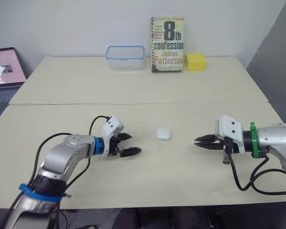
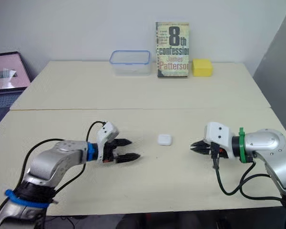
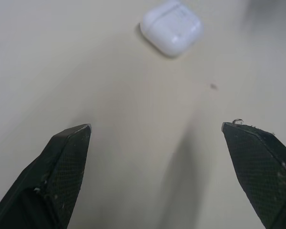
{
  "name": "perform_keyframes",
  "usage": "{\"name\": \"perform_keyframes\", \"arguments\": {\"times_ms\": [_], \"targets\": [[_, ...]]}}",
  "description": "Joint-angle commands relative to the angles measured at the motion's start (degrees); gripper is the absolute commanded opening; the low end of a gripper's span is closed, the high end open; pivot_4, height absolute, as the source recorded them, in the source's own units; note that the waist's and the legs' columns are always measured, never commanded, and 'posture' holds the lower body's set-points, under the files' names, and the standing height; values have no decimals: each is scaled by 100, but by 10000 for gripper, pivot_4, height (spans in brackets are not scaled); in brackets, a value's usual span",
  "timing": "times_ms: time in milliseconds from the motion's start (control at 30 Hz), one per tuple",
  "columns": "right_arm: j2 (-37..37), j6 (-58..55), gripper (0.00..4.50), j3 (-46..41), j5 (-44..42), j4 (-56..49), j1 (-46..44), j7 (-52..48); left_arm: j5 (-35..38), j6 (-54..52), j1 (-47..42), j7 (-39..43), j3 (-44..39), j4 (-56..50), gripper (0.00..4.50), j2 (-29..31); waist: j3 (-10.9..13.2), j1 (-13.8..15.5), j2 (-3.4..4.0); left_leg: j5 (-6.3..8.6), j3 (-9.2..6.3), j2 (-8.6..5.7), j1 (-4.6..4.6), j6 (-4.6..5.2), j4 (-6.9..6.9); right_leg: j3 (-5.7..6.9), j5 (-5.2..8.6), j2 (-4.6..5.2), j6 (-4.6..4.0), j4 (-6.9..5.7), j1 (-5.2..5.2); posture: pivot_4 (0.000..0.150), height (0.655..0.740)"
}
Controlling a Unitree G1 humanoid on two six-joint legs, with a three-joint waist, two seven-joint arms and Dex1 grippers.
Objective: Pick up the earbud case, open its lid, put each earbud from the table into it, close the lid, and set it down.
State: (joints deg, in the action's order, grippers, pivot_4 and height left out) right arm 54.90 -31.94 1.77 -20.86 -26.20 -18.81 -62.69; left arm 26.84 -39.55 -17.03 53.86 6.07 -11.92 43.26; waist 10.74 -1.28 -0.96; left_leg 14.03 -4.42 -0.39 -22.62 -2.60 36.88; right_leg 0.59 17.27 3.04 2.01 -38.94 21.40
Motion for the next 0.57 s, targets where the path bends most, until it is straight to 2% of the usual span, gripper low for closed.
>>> {"name": "perform_keyframes", "arguments": {"times_ms": [33, 233, 300, 333, 567], "targets": [[93, 400, 15786, -59, 0, 273, -308, -306, 53, 922, 532, 450, -803, -670, 45000, 399, 0, 60, 0, 1, -1, -3, -5, 2, 3, 0, 0, 3, 0, 3, 1, 1500, 7400], [487, 1108, 36108, -34, 186, 903, -661, -1014, -37, 1629, 914, 668, -1677, -924, 45000, 854, 2, 150, 2, 4, -4, -5, -18, 8, 4, 8, 0, 6, -1, 8, 9, 1500, 7400], [547, 1378, 42789, -53, 263, 1159, -771, -1148, -250, 1734, 1009, 476, -1766, -1016, 45000, 939, 3, 128, 2, 5, -1, -3, -16, 10, 4, 6, 0, 4, -1, 7, 9, 1500, 7400], [588, 1462, 44725, -66, 280, 1267, -800, -1221, -337, 1713, 1067, 398, -1780, -1062, 45000, 990, 3, 118, 2, 5, 2, -4, -15, 11, 5, 5, 0, 4, -1, 7, 9, 1500, 7400], [621, 1729, 44725, -69, 395, 1529, -878, -1321, -217, 1874, 1166, 783, -1757, -1031, 45000, 1123, 3, 111, 2, 6, 1, 1, -15, 11, 4, 6, 0, -2, -1, 0, 13, 1500, 7400]]}}
